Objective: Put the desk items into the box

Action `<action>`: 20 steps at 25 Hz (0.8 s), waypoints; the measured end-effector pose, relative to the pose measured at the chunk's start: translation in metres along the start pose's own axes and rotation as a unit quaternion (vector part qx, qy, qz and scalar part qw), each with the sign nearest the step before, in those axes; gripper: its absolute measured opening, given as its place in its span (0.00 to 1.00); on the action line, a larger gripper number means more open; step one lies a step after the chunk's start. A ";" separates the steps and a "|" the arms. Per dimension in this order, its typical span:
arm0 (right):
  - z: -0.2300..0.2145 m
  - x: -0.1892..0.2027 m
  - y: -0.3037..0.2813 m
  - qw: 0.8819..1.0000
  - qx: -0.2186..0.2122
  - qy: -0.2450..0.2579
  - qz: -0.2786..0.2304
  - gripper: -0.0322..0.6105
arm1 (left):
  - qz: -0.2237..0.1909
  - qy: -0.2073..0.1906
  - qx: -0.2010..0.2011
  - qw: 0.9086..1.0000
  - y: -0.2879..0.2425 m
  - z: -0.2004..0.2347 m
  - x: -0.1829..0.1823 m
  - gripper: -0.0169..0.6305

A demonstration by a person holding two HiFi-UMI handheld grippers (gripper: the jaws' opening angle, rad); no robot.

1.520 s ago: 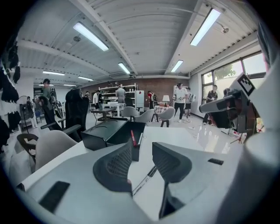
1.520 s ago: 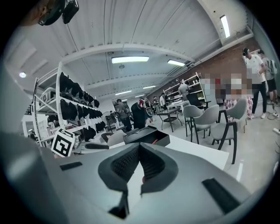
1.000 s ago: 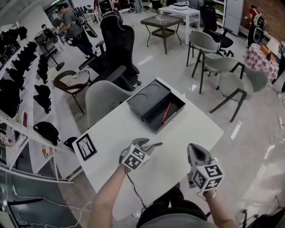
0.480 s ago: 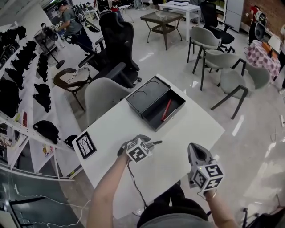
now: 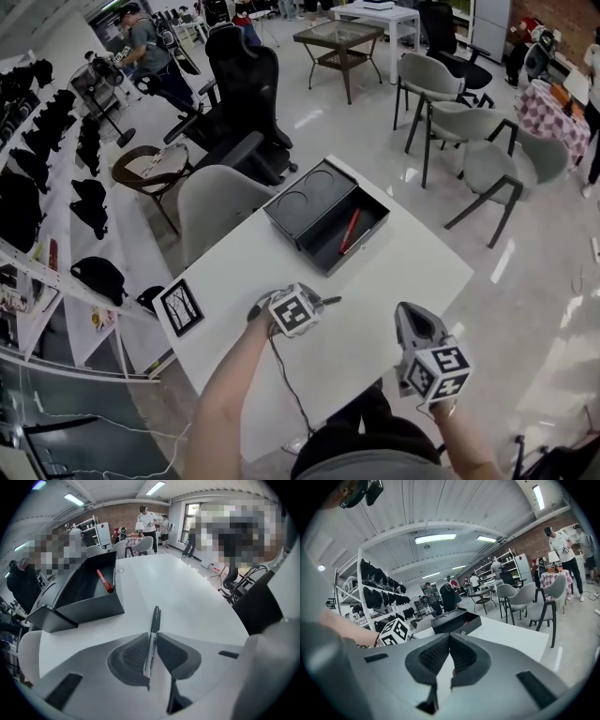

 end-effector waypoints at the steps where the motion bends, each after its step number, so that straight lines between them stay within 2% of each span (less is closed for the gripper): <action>1: 0.000 0.000 0.000 1.000 0.000 0.000 0.000 0.06 | 0.001 0.002 0.004 1.000 0.000 0.000 0.000 0.12; 7: -0.001 -0.003 0.001 1.000 -0.001 0.003 0.001 0.06 | 0.007 0.008 0.014 1.000 -0.001 0.000 -0.002 0.12; 15: 0.001 -0.002 0.003 1.000 -0.004 0.004 -0.001 0.06 | 0.025 0.003 0.002 1.000 -0.002 -0.002 -0.004 0.10; 20: 0.002 -0.004 0.005 1.000 -0.006 0.006 -0.004 0.06 | 0.014 0.006 -0.007 1.000 0.003 -0.009 -0.003 0.10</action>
Point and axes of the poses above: the fingertips, and each gripper's own axes: y backward along the fingers, z to its left, x out of its underside, the point moved 9 cm from there along y, backward along the fingers, and after that the axes turned 3 degrees about -y, right-handed, at the moved point
